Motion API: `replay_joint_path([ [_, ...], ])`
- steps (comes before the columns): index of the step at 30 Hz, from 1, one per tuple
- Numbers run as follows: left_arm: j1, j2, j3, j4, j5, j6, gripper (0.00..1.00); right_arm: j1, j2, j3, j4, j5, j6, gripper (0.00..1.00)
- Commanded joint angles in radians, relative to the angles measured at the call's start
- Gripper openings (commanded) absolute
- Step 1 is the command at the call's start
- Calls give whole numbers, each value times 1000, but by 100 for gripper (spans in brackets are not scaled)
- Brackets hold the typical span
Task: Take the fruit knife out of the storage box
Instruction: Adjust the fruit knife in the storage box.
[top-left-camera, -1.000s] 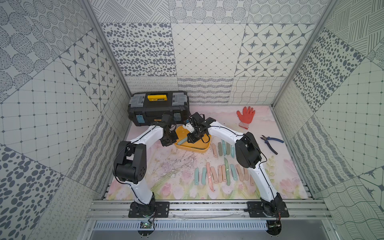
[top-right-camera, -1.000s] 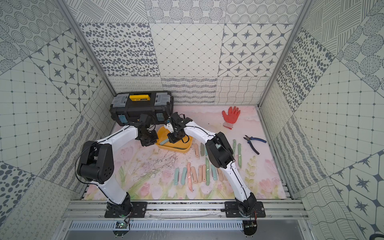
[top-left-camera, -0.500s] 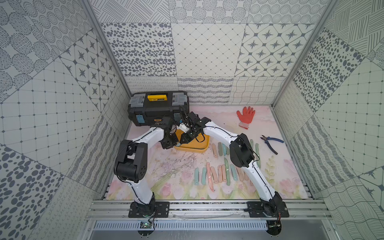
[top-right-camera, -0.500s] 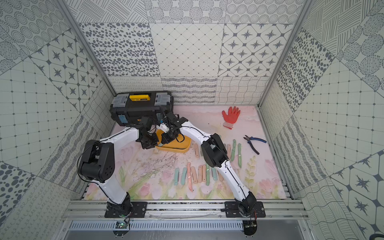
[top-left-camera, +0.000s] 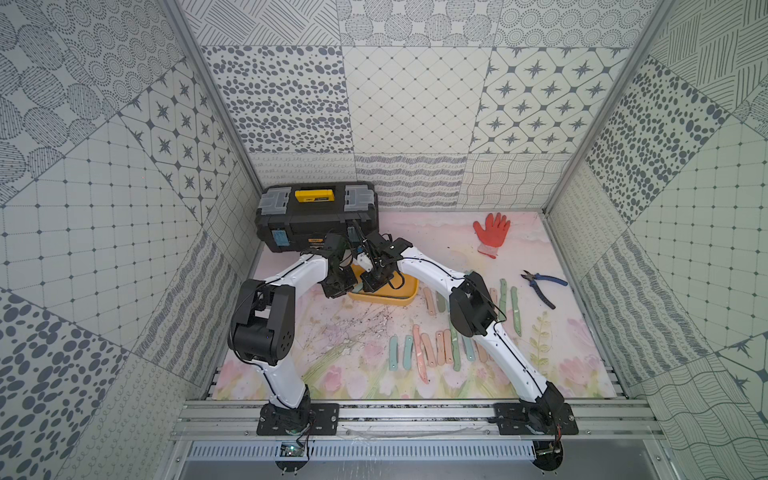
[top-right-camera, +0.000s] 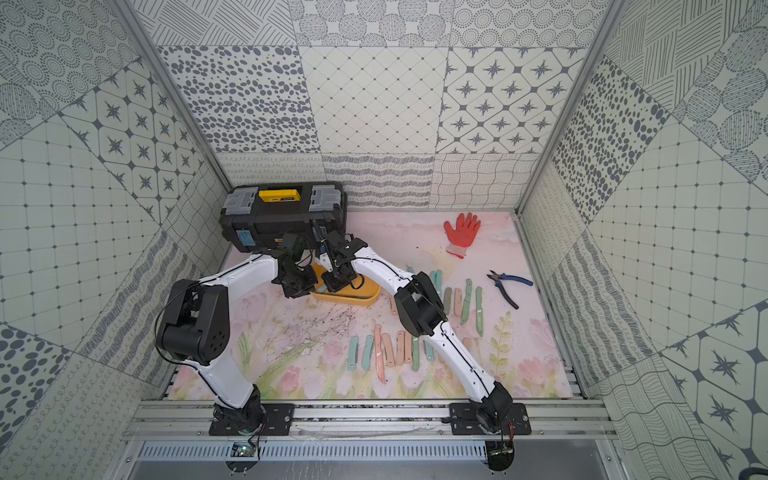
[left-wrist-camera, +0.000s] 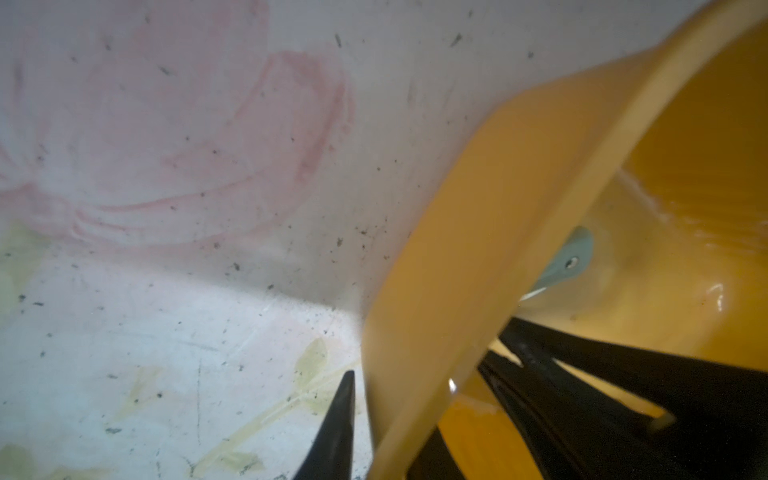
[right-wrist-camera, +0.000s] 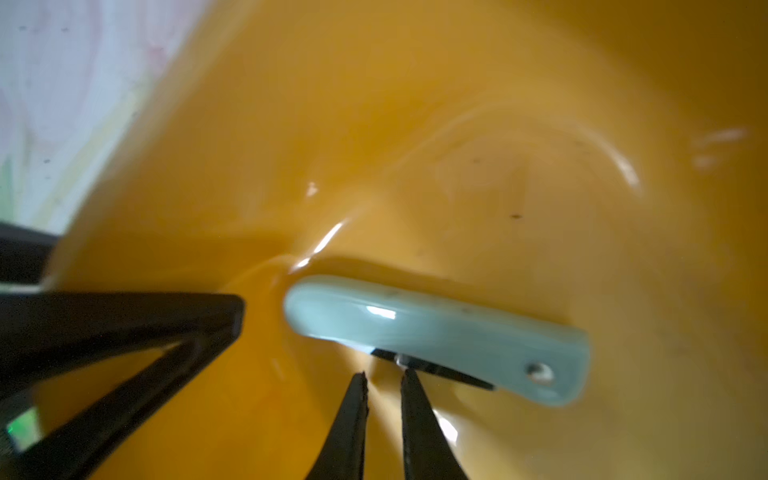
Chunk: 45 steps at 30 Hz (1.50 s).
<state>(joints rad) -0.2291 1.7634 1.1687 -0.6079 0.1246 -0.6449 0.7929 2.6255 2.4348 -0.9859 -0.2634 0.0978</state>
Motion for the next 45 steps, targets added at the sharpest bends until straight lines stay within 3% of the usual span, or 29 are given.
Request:
replay_joint_path([
  [1,0,8,-9,-14,3,13,19,-50,7,-22,-2,129,129,19],
  [7,-1,13,0,-20,5,16,18,-59,-116,-173,118,239,191,21],
  [13,0,18,2,-20,6,15,18,-45,-267,-371,312,-45,46,24],
  [14,-1,17,2,-17,6,14,18,-42,-265,-362,299,-82,17,25],
  [15,-1,19,2,-16,7,13,18,-36,-256,-347,280,-98,-19,33],
  [18,0,19,4,-16,9,13,18,-25,-245,-342,274,-23,-73,54],
  [23,0,18,4,-19,7,15,19,-26,-206,-298,316,-20,-112,67],
  [28,-1,21,1,-15,9,12,19,-18,-136,-184,302,46,-105,70],
  [35,0,22,0,-14,10,12,19,6,37,73,123,111,-131,73],
  [45,0,31,4,-9,13,10,19,21,62,104,8,272,-157,71],
])
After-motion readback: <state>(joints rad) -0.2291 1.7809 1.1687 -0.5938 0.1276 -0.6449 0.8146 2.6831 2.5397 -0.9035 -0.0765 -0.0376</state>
